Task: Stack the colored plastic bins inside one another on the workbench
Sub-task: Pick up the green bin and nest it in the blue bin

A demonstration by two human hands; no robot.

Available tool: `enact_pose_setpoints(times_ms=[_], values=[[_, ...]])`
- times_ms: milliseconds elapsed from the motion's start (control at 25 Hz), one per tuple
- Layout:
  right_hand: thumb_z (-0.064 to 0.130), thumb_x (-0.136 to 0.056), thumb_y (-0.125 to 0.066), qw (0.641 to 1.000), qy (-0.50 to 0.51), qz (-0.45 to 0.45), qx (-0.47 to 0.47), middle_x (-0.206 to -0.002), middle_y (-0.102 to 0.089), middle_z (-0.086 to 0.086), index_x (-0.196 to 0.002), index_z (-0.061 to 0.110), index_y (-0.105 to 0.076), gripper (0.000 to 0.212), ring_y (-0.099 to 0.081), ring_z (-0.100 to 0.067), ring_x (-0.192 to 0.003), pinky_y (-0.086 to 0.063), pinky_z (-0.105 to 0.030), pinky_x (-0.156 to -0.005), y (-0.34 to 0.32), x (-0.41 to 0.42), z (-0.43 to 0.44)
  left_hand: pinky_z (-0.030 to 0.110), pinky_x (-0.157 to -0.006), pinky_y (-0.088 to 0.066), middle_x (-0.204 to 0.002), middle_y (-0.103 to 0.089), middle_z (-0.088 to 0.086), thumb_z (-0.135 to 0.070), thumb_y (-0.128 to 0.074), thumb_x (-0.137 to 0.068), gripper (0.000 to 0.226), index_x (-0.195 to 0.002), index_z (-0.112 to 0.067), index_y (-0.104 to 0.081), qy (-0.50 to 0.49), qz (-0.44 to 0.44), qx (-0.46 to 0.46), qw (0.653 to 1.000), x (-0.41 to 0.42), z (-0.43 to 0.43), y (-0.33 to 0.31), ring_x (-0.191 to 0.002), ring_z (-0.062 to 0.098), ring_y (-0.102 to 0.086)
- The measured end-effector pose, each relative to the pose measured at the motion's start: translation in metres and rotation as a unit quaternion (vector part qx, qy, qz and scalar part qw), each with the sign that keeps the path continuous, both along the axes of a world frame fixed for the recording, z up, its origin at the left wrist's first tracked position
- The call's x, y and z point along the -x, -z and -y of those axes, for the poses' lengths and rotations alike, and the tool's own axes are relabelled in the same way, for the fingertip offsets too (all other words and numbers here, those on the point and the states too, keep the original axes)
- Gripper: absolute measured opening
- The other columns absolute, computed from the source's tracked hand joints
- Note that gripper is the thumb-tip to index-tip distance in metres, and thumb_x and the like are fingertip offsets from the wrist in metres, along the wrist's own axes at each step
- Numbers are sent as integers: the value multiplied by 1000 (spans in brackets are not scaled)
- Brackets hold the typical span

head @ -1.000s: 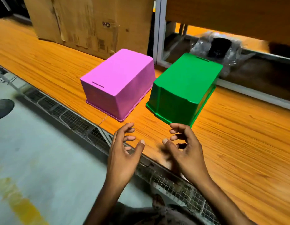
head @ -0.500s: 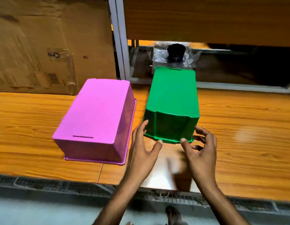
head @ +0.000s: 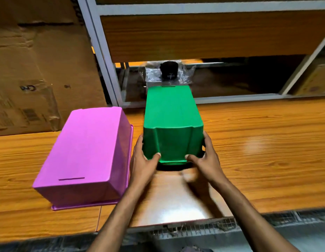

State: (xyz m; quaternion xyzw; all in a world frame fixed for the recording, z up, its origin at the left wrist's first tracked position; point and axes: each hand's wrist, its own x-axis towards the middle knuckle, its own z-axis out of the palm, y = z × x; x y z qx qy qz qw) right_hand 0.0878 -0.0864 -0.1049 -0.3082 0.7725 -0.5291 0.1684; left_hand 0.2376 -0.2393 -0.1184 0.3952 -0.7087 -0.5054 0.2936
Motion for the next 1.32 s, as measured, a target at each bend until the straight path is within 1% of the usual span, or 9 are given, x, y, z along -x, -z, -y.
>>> enact_pose_setpoints(times_ms=[280,400,480,680,800,880,960,1160,1320], values=[[-9,-79,-76,994,-11,-55,98,-158,-45,13,-160,32,-33,100,-48,-1,-139,-52,-31,-107,-78,18,-23,11,-93,-50,-128,-56,-33,-2,-77,-86,80,-150,-34,-43,4,-129,31,991,-3,-17,-77,-109,-22,-58],[-3,-83,-79,990,-40,-77,113,-160,-42,11,-161,32,-28,100,-44,-1,-143,-47,-19,-108,-106,21,-37,3,-88,-46,-127,-51,-36,1,-75,-88,79,-151,-31,-41,11,-168,31,985,-1,-26,-102,-105,-27,-56],[9,-82,-84,987,-64,-96,114,-162,-38,12,-161,33,-24,102,-41,-2,-145,-42,-13,-109,-120,22,-47,12,-96,-49,-135,-54,-30,-3,-77,-87,79,-152,-30,-42,18,-183,45,982,0,-26,-117,-115,-18,-58],[50,-73,-86,968,-58,-224,100,-160,-38,14,-158,35,-29,103,-42,-3,-144,-50,-31,-104,-151,28,-65,23,-103,-51,-141,-60,-15,-17,-80,-88,69,-148,-29,-50,22,-208,96,973,5,-27,-152,-126,-5,-57],[32,-76,-87,945,-13,-305,115,-150,-52,12,-136,25,-54,68,-53,-11,-136,-56,-43,-97,-154,36,-69,16,-90,-54,-126,-65,-19,-25,-76,-92,52,-140,-25,-57,29,-242,84,966,10,-35,-169,-114,-12,-61],[-2,-76,-80,940,66,-297,153,-134,-65,12,-117,19,-61,50,-63,-9,-126,-62,-44,-85,-149,38,-70,12,-83,-53,-120,-66,-20,-35,-73,-90,48,-135,-24,-59,35,-255,57,965,13,-42,-174,-108,-16,-62],[-16,-74,-69,936,144,-265,184,-124,-72,3,-104,17,-59,45,-66,-7,-122,-64,-35,-80,-146,37,-70,14,-85,-53,-122,-67,-16,-45,-70,-86,55,-135,-24,-56,46,-255,47,965,13,-50,-175,-108,-13,-63],[-3,-74,-56,912,292,-178,228,-95,-75,8,-89,21,-54,28,-73,-4,-95,-58,-32,-75,-157,39,-63,19,-89,-56,-128,-64,-12,-29,-77,-88,56,-134,-33,-44,87,-200,58,974,16,-53,-154,-114,-3,-64],[-1,-77,-58,900,344,-126,234,-74,-58,19,-84,17,-53,20,-56,8,-69,-44,-20,-65,-151,44,-65,33,-106,-48,-127,-59,-10,-19,-77,-89,46,-128,-28,-55,-40,-148,148,977,9,-56,-117,-120,4,-57]])
